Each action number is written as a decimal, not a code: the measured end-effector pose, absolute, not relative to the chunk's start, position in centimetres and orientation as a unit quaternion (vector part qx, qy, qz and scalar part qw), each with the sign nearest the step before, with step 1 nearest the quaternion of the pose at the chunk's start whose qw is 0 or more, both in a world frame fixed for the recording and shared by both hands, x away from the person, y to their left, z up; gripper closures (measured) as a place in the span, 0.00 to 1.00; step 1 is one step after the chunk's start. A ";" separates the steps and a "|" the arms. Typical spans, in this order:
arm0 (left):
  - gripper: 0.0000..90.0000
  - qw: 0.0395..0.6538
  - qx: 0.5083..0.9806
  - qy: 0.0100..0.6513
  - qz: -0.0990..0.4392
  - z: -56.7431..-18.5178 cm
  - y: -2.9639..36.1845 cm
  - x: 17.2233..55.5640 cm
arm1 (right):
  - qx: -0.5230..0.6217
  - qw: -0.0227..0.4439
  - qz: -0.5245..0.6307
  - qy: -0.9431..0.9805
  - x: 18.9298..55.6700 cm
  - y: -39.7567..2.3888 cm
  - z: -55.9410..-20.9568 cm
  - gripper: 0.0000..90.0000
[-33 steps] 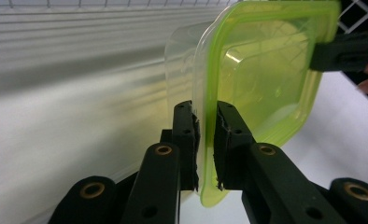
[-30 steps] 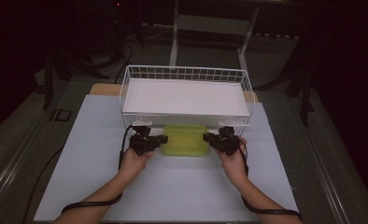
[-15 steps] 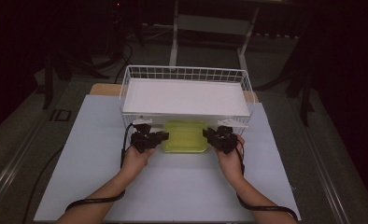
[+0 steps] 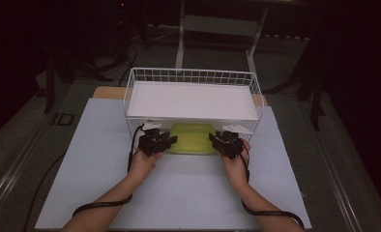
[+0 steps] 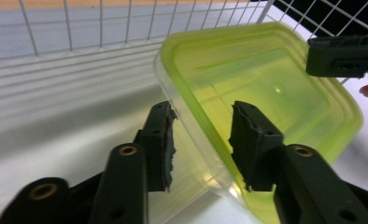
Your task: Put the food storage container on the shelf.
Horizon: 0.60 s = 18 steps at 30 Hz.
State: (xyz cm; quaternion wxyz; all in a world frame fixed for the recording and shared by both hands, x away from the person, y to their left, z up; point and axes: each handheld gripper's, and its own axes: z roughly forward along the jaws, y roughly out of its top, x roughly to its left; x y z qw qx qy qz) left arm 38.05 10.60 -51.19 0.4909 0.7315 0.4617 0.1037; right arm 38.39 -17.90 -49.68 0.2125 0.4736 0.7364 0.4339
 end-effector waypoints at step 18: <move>0.53 0.512 0.727 0.442 0.119 -50.0 11.5 35.5 | 0.432 0.217 0.459 0.746 35.3 -17.4 -48.0 0.60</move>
